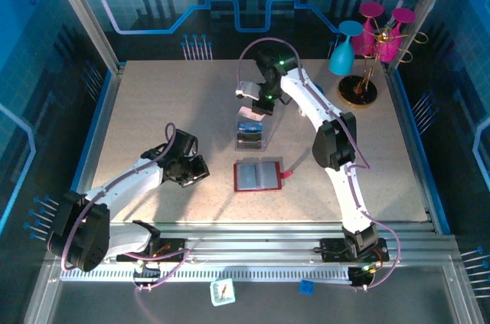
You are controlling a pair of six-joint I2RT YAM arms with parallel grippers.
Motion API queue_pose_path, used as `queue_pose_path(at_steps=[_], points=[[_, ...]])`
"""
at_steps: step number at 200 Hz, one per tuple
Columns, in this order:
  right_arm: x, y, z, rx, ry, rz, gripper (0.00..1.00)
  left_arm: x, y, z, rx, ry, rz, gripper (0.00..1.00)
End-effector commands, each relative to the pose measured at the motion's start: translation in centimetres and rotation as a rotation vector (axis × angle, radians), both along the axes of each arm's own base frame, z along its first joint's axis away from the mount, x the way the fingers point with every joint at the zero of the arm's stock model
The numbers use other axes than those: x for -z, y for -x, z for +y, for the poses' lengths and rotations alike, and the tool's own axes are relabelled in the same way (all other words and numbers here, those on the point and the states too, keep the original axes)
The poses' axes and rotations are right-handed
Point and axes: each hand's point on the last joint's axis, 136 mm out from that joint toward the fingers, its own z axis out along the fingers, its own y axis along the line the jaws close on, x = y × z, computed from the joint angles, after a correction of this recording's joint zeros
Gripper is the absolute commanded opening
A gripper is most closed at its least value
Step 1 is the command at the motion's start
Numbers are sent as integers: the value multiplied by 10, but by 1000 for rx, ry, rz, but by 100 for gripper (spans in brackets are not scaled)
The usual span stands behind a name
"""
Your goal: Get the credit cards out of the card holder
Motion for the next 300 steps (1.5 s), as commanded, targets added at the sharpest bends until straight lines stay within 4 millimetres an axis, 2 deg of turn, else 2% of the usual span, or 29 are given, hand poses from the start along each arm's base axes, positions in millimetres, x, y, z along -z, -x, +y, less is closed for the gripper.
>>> queue_pose_path(at_steps=[1,40,71,131,144,145,150,186,214,240,260,300], points=[[16,10,3,-50,51,36,0,-5,2,0,9,8,9,12],[34,17,4,-61,91,72,2,-3,3,1,6,8,14,12],[32,15,5,-56,102,54,15,-3,4,1,3,10,13,11],[-11,-6,10,35,44,-104,25,-4,2,0,5,16,8,11],[-10,-12,9,55,45,-131,28,-4,1,-1,4,18,4,12],[-19,-12,8,60,37,-152,28,-4,1,-1,4,18,4,12],[-23,-15,7,70,36,-173,28,-4,1,-1,4,18,4,12],[-29,-18,7,97,23,-207,31,-4,3,0,0,23,2,12],[-18,-16,9,93,44,-197,33,-4,3,-1,1,27,3,12],[-9,2,16,52,32,-132,35,-4,3,-1,-3,26,1,12],[-3,16,19,31,18,-88,45,-5,2,-1,-3,28,0,12],[9,22,13,36,40,-77,58,-3,2,-2,-1,31,5,12]])
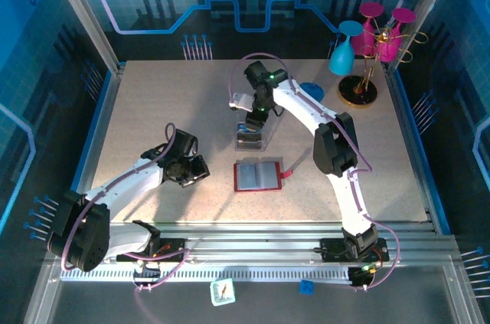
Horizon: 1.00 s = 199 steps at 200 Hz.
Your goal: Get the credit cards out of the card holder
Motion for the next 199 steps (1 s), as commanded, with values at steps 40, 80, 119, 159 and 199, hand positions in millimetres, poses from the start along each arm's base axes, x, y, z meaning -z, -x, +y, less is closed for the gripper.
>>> queue_pose_path(at_steps=[40,80,119,159,199], points=[[-7,-10,-6,34,29,-91,59,-4,1,-2,-1,29,0,12],[-12,-23,-8,58,39,-153,59,-4,2,-1,-2,25,2,12],[-25,-36,-10,90,34,-237,59,-4,2,-1,-3,27,-1,12],[-33,-49,-16,135,43,-313,59,-5,2,-1,-1,27,-2,12],[-43,-57,-17,162,30,-377,59,-5,2,-1,-4,27,-1,12]])
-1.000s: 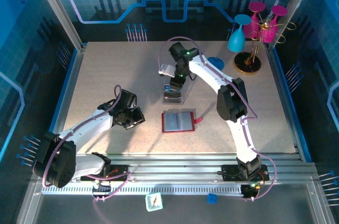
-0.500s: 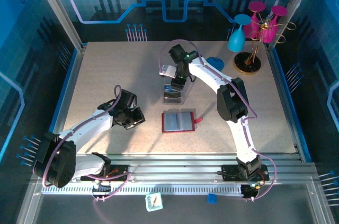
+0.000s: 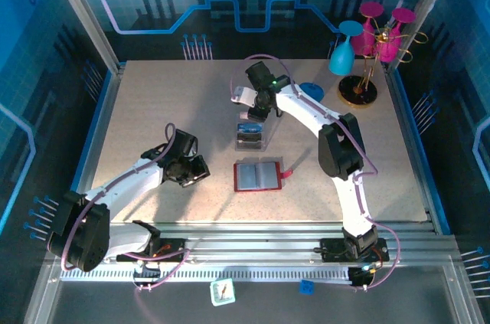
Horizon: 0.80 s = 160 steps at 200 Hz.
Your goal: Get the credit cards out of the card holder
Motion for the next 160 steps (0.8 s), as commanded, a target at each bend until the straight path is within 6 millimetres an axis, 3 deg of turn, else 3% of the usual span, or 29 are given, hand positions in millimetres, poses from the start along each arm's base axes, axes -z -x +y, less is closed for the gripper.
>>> queue_pose_path(at_steps=[1,70,160], points=[[-29,-9,1,30,-35,-96,59,-5,1,0,-2,21,-6,12],[-26,-17,-1,53,-30,-112,60,-6,1,0,-4,21,-6,12],[-1,-12,-2,43,-8,-41,60,-8,0,0,-1,21,-9,12]])
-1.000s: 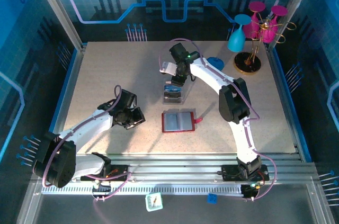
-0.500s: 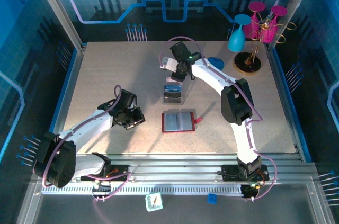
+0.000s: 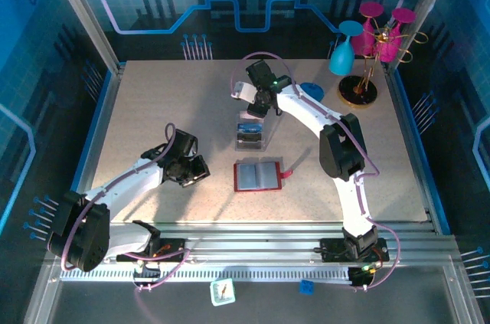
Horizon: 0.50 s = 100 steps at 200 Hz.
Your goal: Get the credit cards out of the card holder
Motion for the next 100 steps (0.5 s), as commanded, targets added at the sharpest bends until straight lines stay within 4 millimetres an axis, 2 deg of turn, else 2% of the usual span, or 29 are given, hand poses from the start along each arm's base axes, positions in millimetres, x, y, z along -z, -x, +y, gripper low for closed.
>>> queue_pose_path(at_steps=[1,64,100], points=[[10,2,0,2,2,34,60,-8,0,0,-1,20,-10,12],[22,11,1,-21,7,96,60,-8,0,-1,1,22,-9,12],[18,16,3,-33,-11,111,59,-8,0,-1,2,23,-10,12]])
